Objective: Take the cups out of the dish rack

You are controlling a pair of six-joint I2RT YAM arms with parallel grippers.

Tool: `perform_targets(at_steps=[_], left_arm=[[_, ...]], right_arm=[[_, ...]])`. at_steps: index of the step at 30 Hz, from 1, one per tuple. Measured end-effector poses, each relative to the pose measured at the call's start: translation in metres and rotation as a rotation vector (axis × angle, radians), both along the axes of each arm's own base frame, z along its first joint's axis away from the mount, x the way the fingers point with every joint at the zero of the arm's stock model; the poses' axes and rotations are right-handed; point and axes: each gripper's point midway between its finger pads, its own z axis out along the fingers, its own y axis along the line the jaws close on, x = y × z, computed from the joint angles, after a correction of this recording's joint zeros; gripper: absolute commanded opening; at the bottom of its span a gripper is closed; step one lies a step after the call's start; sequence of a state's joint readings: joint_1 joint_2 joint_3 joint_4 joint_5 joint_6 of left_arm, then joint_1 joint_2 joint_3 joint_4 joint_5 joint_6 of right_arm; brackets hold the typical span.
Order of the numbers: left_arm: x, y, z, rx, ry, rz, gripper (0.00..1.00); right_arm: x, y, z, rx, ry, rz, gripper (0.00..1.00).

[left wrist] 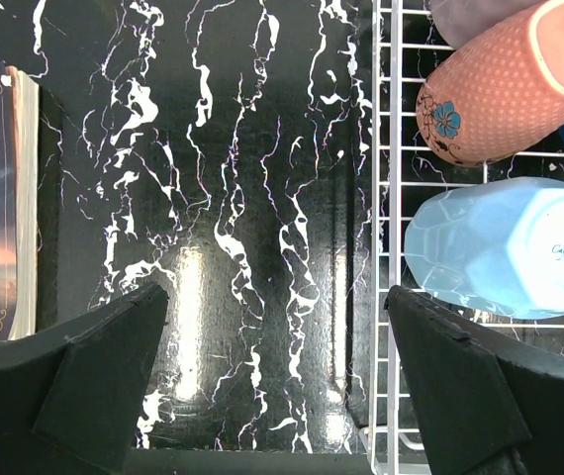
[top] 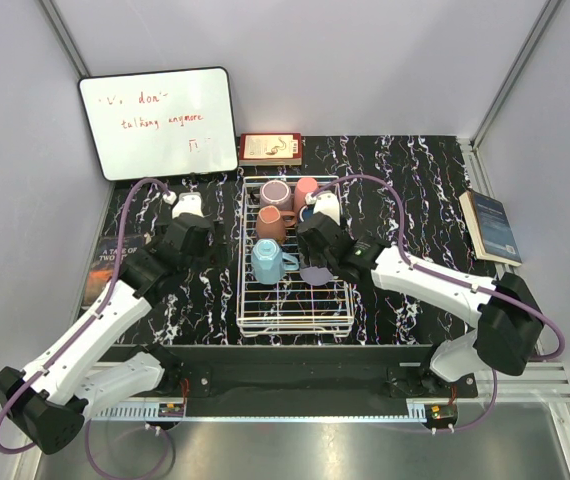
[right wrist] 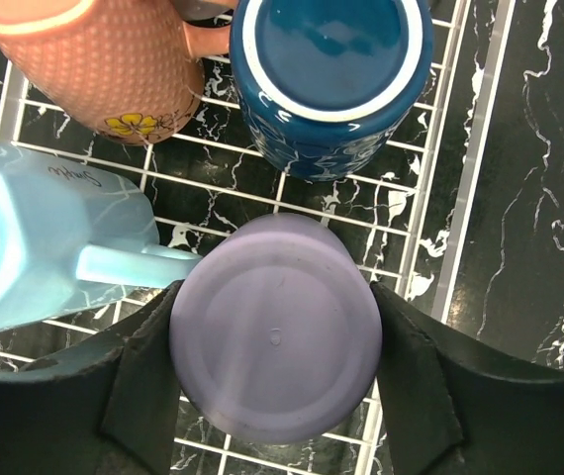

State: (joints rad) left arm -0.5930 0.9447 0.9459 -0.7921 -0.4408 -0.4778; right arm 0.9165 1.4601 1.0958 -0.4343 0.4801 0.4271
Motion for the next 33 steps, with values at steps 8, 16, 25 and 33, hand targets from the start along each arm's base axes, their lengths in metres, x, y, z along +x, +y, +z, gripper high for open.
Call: perform_targets(at_steps=[8, 16, 25, 33], left_arm=[[0.0, 0.0, -0.002, 0.002, 0.005, 0.001, 0.99], [0.0, 0.0, -0.002, 0.002, 0.005, 0.001, 0.99], [0.0, 0.0, 0.001, -0.002, -0.001, 0.002, 0.99], [0.006, -0.008, 0.031, -0.102, -0.088, 0.014, 0.99]], right_arm=[[0.0, -0.001, 0.0, -0.004, 0.002, 0.001, 0.0], [0.0, -0.001, 0.027, 0.028, -0.035, 0.014, 0.0], [0.007, 0.004, 0.124, 0.172, -0.198, 0.03, 0.0], [0.009, -0.028, 0.17, 0.351, -0.326, -0.04, 0.0]])
